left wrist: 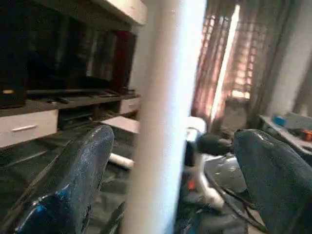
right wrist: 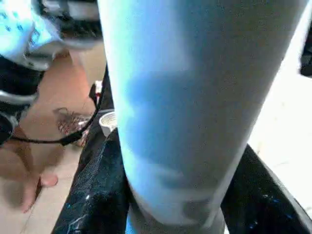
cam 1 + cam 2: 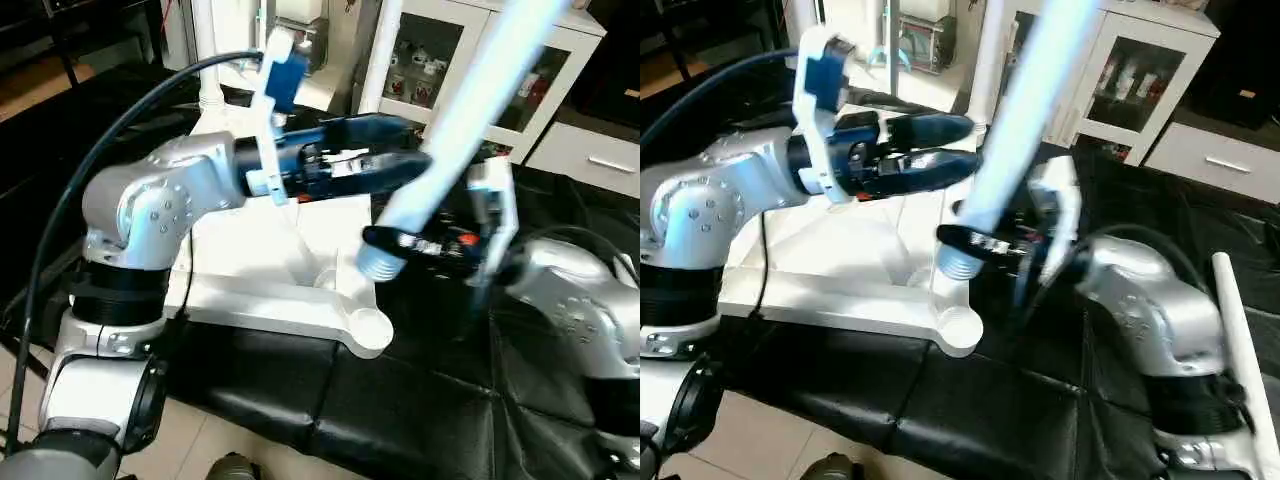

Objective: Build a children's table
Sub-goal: Pick table leg

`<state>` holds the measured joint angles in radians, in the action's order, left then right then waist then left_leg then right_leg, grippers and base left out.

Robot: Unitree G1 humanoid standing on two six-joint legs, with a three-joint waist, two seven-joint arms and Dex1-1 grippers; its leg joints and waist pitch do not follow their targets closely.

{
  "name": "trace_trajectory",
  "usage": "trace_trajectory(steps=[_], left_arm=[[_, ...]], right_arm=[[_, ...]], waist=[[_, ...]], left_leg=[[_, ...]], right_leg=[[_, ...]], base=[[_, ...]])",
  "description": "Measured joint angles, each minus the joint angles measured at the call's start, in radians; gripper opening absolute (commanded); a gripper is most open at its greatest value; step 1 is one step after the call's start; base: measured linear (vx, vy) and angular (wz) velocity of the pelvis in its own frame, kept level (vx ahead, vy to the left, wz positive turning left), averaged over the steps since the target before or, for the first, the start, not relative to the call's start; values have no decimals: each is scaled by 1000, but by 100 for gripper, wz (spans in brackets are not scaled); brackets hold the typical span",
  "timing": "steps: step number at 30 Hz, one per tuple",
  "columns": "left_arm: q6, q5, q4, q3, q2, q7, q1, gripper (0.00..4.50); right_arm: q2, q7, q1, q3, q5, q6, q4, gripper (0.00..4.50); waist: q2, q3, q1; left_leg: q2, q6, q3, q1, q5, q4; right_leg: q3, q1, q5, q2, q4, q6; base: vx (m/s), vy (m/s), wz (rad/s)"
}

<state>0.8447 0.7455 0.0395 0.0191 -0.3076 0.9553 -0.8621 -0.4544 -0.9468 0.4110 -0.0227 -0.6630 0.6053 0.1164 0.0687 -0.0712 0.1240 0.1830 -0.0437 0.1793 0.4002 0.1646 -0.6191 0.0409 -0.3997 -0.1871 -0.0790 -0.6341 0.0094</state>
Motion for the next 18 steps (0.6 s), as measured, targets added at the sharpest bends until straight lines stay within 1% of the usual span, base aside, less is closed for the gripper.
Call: trace_trajectory(steps=[2, 3, 6, 7, 8, 10, 11, 13, 14, 15, 16, 17, 18], left_arm=[[-21, 3, 20, 34, 16, -42, -1, 450], [-49, -7, 28, 51, 19, -75, 0, 450], [-153, -76, 34, 117, 1, -187, 6, 450], [-187, -109, 21, 133, -6, -231, 26, 450], [-214, -149, 8, 145, -19, -281, 62, 450], [-219, -204, 4, 152, -39, -340, 121, 450], [-217, -249, -33, 152, -50, -389, 184, 450], [-218, -306, -106, 147, -50, -454, 300, 450], [-219, -336, -129, 136, -44, -490, 356, 450], [-219, -352, -149, 136, -33, -518, 390, 450], [-218, -362, -155, 129, -26, -534, 404, 450], [-234, -394, -189, 115, -10, -571, 435, 450], [-264, -420, -221, 103, 12, -602, 472, 450]], right_arm=[[-6, 1, -17, -7, -4, 3, 20, 193], [-14, 9, -27, -7, 3, 2, 30, 193], [-31, 59, -68, -11, 45, -12, 38, 193], [-24, 92, -82, -14, 62, -22, 38, 193], [-10, 134, -103, -27, 82, -30, 39, 193], [4, 194, -122, -38, 110, -30, 38, 193], [20, 264, -134, -44, 149, -30, 51, 193], [39, 365, -158, -49, 208, -30, 75, 193], [42, 414, -172, -48, 244, -30, 83, 193], [54, 453, -175, -48, 268, -30, 85, 193], [62, 475, -176, -47, 283, -30, 85, 193], [91, 533, -176, -44, 317, -38, 95, 193], [118, 588, -185, -40, 362, -67, 104, 193]], waist=[[0, 0, 1], [-2, 0, 1], [-2, 1, 0], [-4, 2, -2], [-4, 3, -7], [-4, 3, -11], [-4, 3, -14], [-3, 3, -17], [-2, 3, -16], [-2, 3, -14], [-2, 3, -12], [-1, 3, -12], [-1, 4, -13]], left_leg=[[0, 0, 0, 0, 0, 0], [0, 0, 0, 0, 0, 0], [0, 0, 0, 0, 0, 0], [0, 0, 0, -1, 0, 0], [0, 0, 0, -1, 0, 0], [0, 0, 0, 0, 0, 0], [1, 0, 0, 0, 0, 0], [1, 0, 0, 0, 0, 0], [1, 0, 0, 1, 0, 0], [1, 0, 0, 1, 0, 0], [1, 0, -1, 1, 0, 0], [1, 0, 0, 1, 0, 1], [1, 0, 0, 0, 0, 1]], right_leg=[[0, 0, 0, 0, 0, 0], [0, 0, 0, 0, 0, 0], [0, 0, 0, 0, 1, 0], [0, 1, 0, 0, 1, 0], [0, 1, 0, 0, 1, 1], [0, 1, 0, 0, 1, 1], [0, 1, 0, 0, 1, 1], [0, 0, -1, 1, 2, 1], [0, 0, -1, 1, 2, 2], [1, 0, -1, 1, 2, 2], [1, 0, -1, 1, 2, 2], [0, 0, -3, 1, 2, 6], [0, 0, -3, 1, 3, 6]], base=[[0, 0, 0], [0, 0, 0], [0, 0, 0], [0, 0, 0], [0, 0, 0], [0, 0, 0], [0, 0, 0], [0, 0, 0], [0, 0, 0], [0, 0, 0], [0, 0, 0], [0, 0, 0], [0, 0, 0]])
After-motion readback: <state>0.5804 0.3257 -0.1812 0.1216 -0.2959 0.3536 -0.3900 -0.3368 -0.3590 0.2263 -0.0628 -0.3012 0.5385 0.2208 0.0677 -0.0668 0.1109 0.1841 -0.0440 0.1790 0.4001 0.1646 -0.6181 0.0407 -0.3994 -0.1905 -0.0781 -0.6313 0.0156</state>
